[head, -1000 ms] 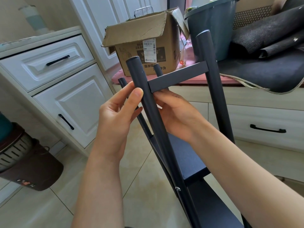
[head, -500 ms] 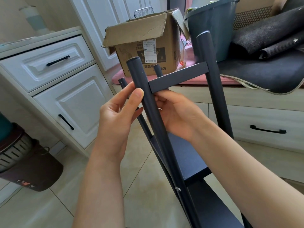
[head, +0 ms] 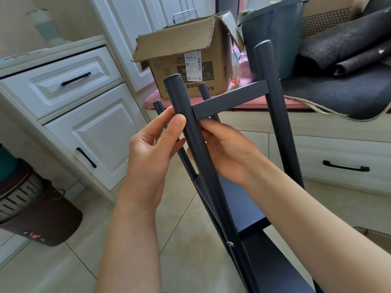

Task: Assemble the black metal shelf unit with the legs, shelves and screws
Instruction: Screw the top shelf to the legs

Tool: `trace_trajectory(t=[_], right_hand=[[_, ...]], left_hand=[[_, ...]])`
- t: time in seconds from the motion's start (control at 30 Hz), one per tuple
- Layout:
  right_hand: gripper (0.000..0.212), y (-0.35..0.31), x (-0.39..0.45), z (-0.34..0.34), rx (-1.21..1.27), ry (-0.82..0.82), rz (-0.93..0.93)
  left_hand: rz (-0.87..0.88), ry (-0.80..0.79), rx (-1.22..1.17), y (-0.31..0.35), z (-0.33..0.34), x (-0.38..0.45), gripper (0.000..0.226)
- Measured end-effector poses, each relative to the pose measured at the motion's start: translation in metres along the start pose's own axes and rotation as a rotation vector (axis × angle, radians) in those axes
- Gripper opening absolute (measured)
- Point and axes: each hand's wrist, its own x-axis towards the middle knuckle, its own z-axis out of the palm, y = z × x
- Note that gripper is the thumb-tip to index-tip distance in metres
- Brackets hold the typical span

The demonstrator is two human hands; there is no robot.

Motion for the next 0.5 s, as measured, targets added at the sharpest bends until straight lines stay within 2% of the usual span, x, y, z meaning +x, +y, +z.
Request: trace_trajectory(t=[0.27,0.4,0.5], right_hand=[[0.011,-0.007,0.000,0.001,0.013,0.026,0.047],[0.031,-0.012,-0.001,0.002,-0.006,0.082,0.069],[0.015,-0.015,-0.002,0.003,0.007,0.089,0.089]], left_hand=[[0.006,-0.005,-0.015,0.001,0.001,0.000,0.046],[0.002,-0.001,-0.028,0.003,0.002,0.000,0.042],[0.008,-0.011,-0.049,0.003,0.003,-0.001,0.039]])
